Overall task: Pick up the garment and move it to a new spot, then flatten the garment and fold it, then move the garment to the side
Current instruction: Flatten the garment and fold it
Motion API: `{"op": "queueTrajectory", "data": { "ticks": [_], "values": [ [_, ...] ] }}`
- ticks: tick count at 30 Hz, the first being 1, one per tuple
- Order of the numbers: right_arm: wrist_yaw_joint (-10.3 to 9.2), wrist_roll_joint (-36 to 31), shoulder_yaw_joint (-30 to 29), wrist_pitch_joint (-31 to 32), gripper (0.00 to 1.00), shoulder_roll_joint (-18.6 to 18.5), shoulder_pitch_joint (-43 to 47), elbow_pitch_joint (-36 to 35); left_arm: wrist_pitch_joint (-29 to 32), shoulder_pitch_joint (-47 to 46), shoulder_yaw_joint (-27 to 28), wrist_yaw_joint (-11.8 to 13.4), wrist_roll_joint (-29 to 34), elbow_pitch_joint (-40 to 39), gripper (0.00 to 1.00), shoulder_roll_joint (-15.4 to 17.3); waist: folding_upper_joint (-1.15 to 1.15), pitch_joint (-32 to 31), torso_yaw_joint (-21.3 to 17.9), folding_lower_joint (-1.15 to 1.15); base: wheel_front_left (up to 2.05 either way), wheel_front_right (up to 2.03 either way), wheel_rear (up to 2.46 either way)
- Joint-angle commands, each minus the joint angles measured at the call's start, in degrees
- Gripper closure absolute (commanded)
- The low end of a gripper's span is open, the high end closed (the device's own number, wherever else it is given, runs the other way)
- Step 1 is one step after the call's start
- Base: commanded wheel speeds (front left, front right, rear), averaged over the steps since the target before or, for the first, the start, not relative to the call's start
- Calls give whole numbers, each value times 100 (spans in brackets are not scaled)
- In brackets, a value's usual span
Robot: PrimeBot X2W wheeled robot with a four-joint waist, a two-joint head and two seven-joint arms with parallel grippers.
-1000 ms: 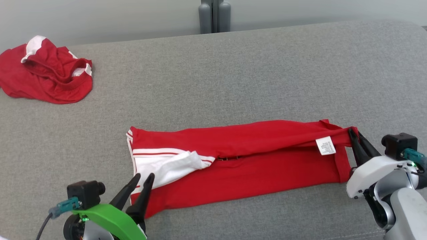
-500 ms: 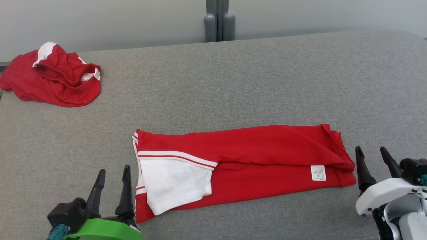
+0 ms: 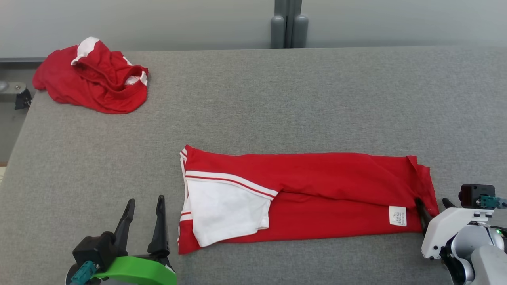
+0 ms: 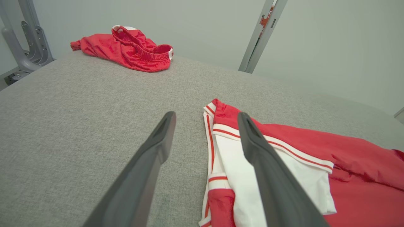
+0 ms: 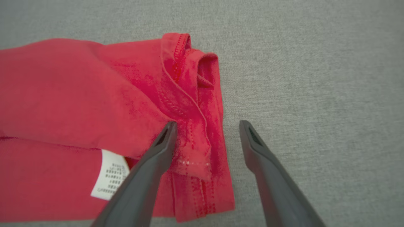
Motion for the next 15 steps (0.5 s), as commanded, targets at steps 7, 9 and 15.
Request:
{"op": "queueTrajectory", "data": {
  "ticks": [7,9,15],
  "values": [
    [-4,302,266,147,65,-35,-196,665,-44,-15,-6,18,42,105,0,-9,0,-20,244,0,0,0,0],
    [-4,361,321,86,100,-56,-249,731,-46,8,-22,19,43,131,0,-13,0,-37,235,0,0,0,0],
    [-9,602,305,-212,100,-189,-480,776,-18,41,-67,60,67,152,0,17,0,-81,49,0,0,0,0]
  ]
}}
